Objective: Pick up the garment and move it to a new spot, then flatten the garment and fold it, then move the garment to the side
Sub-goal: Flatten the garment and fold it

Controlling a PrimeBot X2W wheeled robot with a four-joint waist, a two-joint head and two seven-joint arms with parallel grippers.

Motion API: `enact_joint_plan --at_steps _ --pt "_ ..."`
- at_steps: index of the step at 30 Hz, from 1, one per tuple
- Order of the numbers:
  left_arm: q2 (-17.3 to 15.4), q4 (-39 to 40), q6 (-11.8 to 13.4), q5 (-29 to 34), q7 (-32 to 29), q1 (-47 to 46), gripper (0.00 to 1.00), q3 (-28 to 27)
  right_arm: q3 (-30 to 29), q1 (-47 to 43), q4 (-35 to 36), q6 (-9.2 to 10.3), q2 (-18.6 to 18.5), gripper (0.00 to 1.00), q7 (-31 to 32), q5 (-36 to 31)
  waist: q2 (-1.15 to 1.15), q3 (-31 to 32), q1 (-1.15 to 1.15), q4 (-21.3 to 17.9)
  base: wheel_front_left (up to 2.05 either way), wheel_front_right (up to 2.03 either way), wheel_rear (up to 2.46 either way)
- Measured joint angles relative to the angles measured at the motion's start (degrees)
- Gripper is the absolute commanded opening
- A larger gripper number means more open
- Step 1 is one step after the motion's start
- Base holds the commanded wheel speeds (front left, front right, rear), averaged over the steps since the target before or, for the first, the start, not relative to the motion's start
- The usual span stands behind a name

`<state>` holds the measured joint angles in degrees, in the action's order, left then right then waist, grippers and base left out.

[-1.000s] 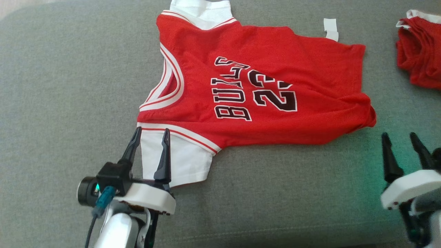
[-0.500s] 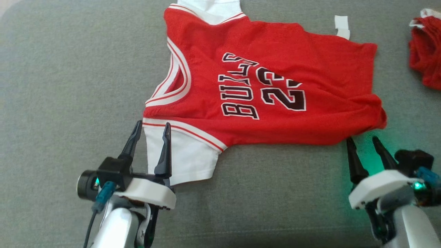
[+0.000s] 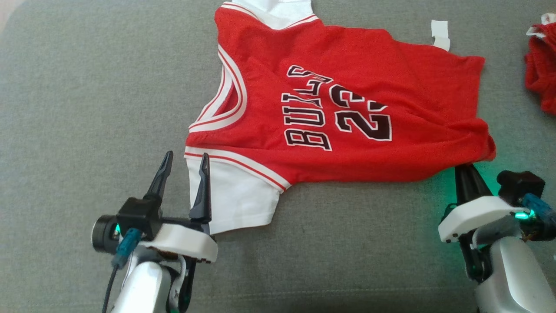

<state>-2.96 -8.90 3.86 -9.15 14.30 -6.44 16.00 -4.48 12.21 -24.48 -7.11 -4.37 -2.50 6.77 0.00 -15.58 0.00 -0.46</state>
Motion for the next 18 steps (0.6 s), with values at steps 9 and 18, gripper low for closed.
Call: enact_joint_plan --at_steps 9,18 --pt "0.0 0.5 0.2 0.0 0.0 0.3 1.0 0.0 0.3 -2.3 6.2 0.0 -0.6 0.0 0.7 -0.6 0.0 0.6 0.0 -2.1 0.0 0.0 0.0" --pt "0.0 0.9 0.2 -0.6 0.0 0.5 1.0 0.1 0.4 -14.2 22.6 0.0 -4.9 0.0 14.2 3.4 0.0 0.9 0.0 -5.0 0.0 0.0 0.0"
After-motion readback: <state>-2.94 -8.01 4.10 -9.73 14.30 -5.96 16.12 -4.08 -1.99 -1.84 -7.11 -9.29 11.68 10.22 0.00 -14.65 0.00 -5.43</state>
